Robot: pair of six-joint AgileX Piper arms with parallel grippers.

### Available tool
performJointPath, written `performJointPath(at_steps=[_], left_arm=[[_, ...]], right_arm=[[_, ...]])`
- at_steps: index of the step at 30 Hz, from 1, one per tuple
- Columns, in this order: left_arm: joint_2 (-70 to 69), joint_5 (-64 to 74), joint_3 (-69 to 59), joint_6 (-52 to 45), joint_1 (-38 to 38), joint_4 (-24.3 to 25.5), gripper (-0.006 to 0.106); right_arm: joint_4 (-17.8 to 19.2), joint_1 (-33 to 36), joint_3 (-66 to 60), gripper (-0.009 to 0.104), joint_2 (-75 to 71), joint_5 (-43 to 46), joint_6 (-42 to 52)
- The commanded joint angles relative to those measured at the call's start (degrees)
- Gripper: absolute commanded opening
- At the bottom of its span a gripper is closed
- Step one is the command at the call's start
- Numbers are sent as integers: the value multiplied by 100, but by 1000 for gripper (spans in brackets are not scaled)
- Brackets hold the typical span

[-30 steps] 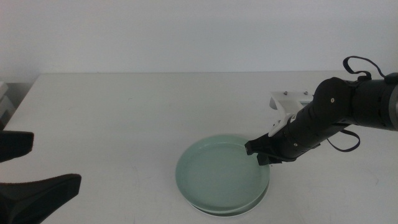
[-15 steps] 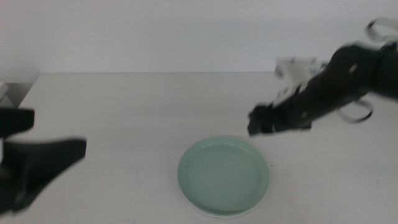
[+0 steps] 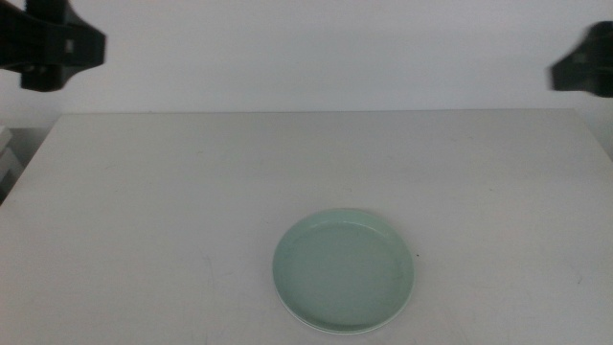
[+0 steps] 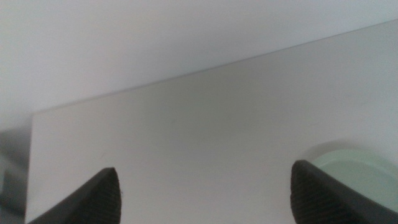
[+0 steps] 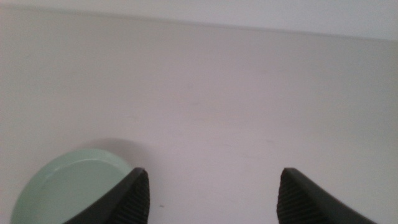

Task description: Stack the three bowls on top of each other.

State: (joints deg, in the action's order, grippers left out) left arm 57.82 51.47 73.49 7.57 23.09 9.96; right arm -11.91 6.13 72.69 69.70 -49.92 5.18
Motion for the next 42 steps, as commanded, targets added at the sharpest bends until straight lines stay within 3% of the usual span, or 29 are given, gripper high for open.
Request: performJointPath(at_steps=[1,9,14,17,37,42], left_arm=[[-17,-238,131,-361,-449,-458,105],[-554,-878,-1267,-2007,-1647,-2462,105],[-988,-2396,-2100,-2614,-1576,-3124,105],[-1006,-2831,-2238,-2841,-1560,-3125,105],[-1502,-3092,-2420,-2851,-1560,-3108,105],[-2482,-3432,-3340,-2851,-1560,-2953,105]], right_arm=[[94,-287,-144,52,-624,209,32],[141,-501,-1980,52,-2295,1272,10],[252,-501,-2797,52,-2932,2186,27],[339,-505,-3000,52,-3020,2561,29],[352,-505,-3081,52,-3272,2462,29],[712,-505,-3800,52,-4062,2608,29]])
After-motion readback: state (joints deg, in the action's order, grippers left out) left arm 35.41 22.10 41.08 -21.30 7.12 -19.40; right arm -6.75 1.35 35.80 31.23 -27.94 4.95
